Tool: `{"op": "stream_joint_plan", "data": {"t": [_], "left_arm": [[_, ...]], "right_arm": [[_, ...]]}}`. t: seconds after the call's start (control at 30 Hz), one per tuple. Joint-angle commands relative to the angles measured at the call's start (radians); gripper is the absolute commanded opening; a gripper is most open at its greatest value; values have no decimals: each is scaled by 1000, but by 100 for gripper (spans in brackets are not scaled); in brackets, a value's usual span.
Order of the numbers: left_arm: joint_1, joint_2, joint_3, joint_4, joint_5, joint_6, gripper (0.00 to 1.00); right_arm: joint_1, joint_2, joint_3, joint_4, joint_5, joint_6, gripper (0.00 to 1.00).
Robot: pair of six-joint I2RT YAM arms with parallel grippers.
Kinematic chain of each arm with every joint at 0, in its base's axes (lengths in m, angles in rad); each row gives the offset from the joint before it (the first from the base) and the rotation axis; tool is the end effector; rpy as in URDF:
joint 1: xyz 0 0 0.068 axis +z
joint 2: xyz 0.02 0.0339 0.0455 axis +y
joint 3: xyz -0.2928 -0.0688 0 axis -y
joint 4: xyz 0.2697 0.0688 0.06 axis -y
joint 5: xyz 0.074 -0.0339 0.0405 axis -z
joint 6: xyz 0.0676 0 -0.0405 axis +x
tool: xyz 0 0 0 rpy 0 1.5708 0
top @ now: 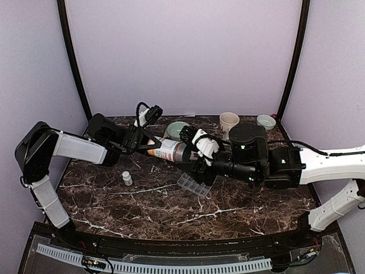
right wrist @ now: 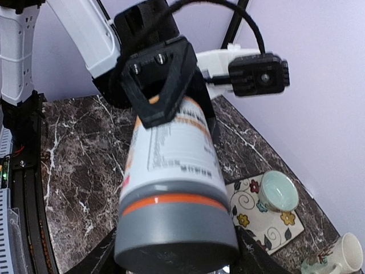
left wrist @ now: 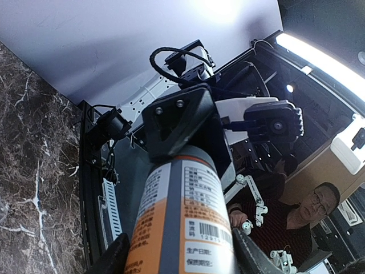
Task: Sort the pills into containers
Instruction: Unscrew the lid of the pill bottle.
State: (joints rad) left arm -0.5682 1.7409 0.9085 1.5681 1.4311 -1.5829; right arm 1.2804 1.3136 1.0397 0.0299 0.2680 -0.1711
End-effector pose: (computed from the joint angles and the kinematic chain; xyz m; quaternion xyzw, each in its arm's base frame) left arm 0.2651 -0.2487 0.2990 0.3754 0.5589 -0.7334 0.0938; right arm 0.1192 0.3364 0.3479 -0.4567 0.6387 0.2319 0.5742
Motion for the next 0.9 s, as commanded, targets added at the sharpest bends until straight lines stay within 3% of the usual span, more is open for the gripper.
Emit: {"op": "stream_joint_plan", "data": {"t": [0.0,0.1,0.4,0.53,0.73,0.87], "left_arm": [[-4,-48,7,171,-36,-4,26],[-4,-44,4,171,-43,2,25],[9,-66,-21,86,-73,98,25],[13,-120,-52,-128,-112,301,25],[12,-256,-66,-619,-233,765,25],[11,-297,-76,-717,-286,876,25]], "right_arm": [[-15,-25,-33,-145,50,28,63],[-17,-36,-31,-151,39,41,71],[-20,-97,-51,-135,16,141,75],[-60,-156,-78,-85,-47,285,79],[-184,-185,-68,-73,-148,566,80],[-284,-191,-114,21,-304,805,79]]}}
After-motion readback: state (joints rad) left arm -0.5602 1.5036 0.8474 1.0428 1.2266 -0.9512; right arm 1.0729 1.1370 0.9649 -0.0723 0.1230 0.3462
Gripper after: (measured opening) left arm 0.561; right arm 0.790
